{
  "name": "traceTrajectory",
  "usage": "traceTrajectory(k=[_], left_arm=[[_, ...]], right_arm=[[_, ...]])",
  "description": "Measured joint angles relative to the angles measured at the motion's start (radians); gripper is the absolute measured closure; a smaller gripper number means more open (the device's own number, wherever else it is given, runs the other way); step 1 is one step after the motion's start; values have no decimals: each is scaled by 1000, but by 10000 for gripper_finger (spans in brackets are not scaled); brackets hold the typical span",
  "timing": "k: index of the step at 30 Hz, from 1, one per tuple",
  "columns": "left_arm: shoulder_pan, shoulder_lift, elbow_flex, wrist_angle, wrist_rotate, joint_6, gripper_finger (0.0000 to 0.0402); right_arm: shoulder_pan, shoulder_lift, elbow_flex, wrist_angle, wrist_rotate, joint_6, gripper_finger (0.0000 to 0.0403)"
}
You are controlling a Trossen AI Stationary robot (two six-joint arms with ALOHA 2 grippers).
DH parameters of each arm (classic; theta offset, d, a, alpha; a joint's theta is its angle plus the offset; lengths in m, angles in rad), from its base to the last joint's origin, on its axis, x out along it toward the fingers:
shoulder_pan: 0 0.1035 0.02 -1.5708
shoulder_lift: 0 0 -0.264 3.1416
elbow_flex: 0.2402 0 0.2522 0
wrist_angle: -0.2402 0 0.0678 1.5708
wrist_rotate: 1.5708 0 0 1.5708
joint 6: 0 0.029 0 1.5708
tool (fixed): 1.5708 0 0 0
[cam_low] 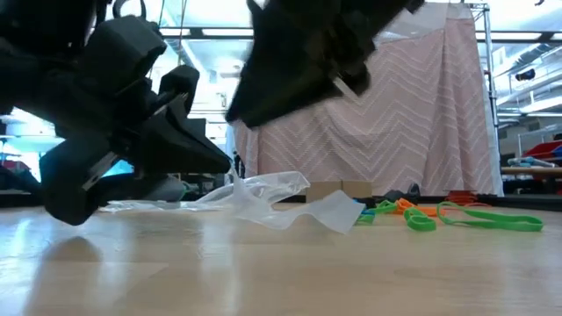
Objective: Sort rubber bands
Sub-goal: Open the transparent zip bag
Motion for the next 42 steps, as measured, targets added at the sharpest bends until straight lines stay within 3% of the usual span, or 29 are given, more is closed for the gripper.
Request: traceTrajectory(k=[5, 19, 25, 29, 31, 36, 42], left_arm=[[2, -2, 49, -78, -3, -7, 401], [2, -5, 60, -88, -18, -36, 401], [1, -10, 64, -232, -84, -16, 390], [9, -29, 62, -328, -69, -243, 375], [8, -51, 57, -377, -13, -396, 371], [17, -184, 60, -462, 36, -715, 368], [51, -331, 60, -642, 146, -935, 364]], right_arm=[[-8, 5, 0, -55, 18, 59, 284], [-13, 48, -13, -6, 73, 129, 284], [-11, 48, -22, -25, 25, 107, 284], [6, 47, -22, -28, 0, 125, 284], [16, 47, -22, -34, -3, 137, 284], [37, 47, -22, -39, -10, 137, 284], [59, 47, -22, -37, -35, 142, 284]])
